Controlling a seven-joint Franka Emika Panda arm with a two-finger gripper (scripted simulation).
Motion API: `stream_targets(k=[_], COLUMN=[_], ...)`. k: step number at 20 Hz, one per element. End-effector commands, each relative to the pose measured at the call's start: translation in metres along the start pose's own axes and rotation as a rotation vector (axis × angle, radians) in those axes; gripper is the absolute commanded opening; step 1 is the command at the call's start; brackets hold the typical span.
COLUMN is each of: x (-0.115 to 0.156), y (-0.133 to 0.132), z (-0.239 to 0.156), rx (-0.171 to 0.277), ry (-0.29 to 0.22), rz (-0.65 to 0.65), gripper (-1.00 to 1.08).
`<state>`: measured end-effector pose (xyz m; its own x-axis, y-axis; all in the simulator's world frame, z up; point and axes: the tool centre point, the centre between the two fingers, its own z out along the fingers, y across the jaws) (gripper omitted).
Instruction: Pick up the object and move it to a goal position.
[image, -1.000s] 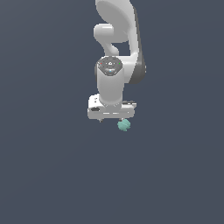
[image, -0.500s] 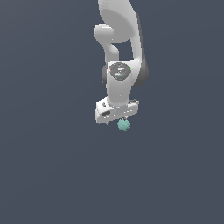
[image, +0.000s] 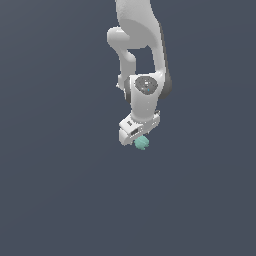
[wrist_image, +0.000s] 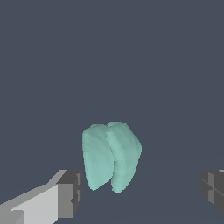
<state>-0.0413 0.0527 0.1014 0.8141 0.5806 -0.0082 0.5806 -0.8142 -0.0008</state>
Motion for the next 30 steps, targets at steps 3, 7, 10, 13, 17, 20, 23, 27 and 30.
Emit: stream_targets(k=[3, 7, 10, 13, 17, 20, 23, 27, 30], x=[0.000, 0.000, 0.000, 0.000, 0.000, 0.000, 0.000, 0.000, 0.000], y=[-0.010, -0.015, -0.016, -0.015, -0.016, -0.016, -0.017, -0.016, -0.016], z=[0.006, 0.009, 0.010, 0.011, 0.022, 0.036, 0.050, 0.059, 0.060], rx=[-0.001, -0.001, -0.001, -0.001, -0.001, -0.001, -0.001, -0.001, -0.001], ry=[0.005, 0.008, 0.008, 0.008, 0.008, 0.008, 0.008, 0.008, 0.008], rz=[-0.084, -0.122, -0.130, -0.125, -0.126, -0.128, -0.130, -0.130, -0.130], gripper=[1.00, 1.00, 1.00, 1.00, 1.00, 1.00, 1.00, 1.00, -1.00])
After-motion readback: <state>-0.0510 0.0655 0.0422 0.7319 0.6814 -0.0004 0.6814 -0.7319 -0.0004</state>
